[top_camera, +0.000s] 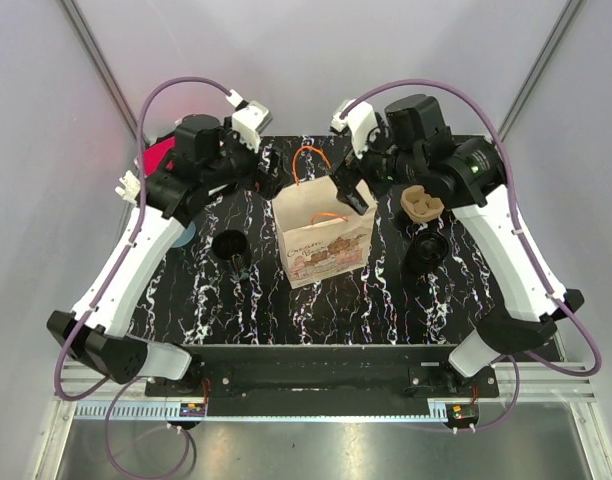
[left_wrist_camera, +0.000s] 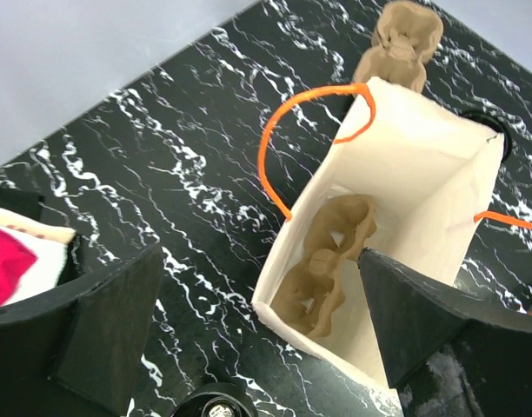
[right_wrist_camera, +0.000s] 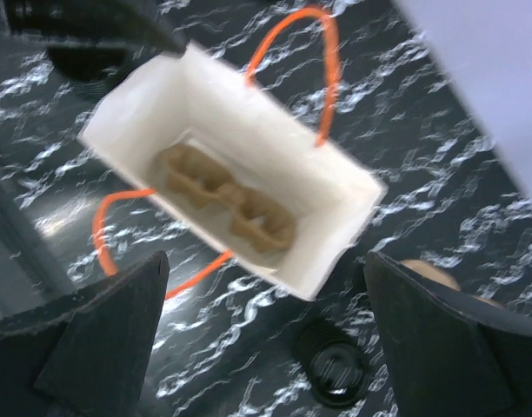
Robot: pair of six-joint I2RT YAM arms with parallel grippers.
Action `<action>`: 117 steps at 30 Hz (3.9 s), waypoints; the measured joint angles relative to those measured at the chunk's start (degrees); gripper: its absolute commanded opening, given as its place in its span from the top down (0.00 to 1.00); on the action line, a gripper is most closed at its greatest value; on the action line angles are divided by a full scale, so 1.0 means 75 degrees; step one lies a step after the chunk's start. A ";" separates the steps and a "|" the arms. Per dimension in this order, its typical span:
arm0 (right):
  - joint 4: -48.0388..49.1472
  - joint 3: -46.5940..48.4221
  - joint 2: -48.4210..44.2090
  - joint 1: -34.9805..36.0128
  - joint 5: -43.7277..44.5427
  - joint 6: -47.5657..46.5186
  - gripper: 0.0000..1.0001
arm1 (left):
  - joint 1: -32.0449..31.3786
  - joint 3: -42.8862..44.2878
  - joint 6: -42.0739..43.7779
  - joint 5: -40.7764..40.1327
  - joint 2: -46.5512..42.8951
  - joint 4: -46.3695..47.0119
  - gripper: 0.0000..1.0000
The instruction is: Pack the takeout coffee
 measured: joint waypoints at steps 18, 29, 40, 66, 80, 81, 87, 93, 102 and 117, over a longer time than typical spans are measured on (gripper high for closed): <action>0.1291 -0.0382 0.1597 -0.1364 0.0863 -0.1227 0.05 | -0.0312 0.0239 0.1070 0.0198 0.1626 -0.0886 0.20; 0.1303 -0.0592 0.1877 -0.1373 0.0411 -0.0772 0.35 | -0.0434 0.0350 0.1338 0.0204 0.1751 -0.0988 0.67; 0.1309 -0.1093 0.1999 -0.1422 0.0347 -0.0475 0.79 | -0.0568 0.0501 0.1440 0.0184 0.2020 -0.1128 1.00; 0.1536 -0.1183 -0.1279 -0.1463 0.0341 -0.0172 0.00 | -0.1722 -0.0248 0.1556 -0.1043 0.1754 0.0079 1.00; 0.1620 -0.1498 -0.1638 -0.1463 0.0341 -0.0134 0.00 | -0.1693 0.0892 0.1376 -0.1521 0.1722 0.0262 1.00; 0.1679 -0.1542 -0.1696 -0.1463 0.0341 -0.0131 0.00 | -0.1693 0.0877 0.1376 -0.1521 0.1679 0.0297 1.00; 0.1874 -0.1923 -0.1932 -0.1463 0.0350 -0.0114 0.00 | -0.1967 -0.0790 0.1606 -0.1676 0.1075 0.0982 1.00; 0.1897 -0.1955 -0.1906 -0.1463 0.0353 -0.0111 0.00 | -0.2375 -0.1157 0.1906 -0.2212 0.1177 0.0901 1.00; 0.1903 -0.1953 -0.1865 -0.1463 0.0358 -0.0052 0.00 | -0.2343 0.0277 0.1798 -0.3459 0.1172 0.1341 1.00; 0.1906 -0.1958 -0.1868 -0.1463 0.0367 -0.0052 0.00 | -0.2745 -0.2521 0.2267 -0.3649 0.0670 0.1912 1.00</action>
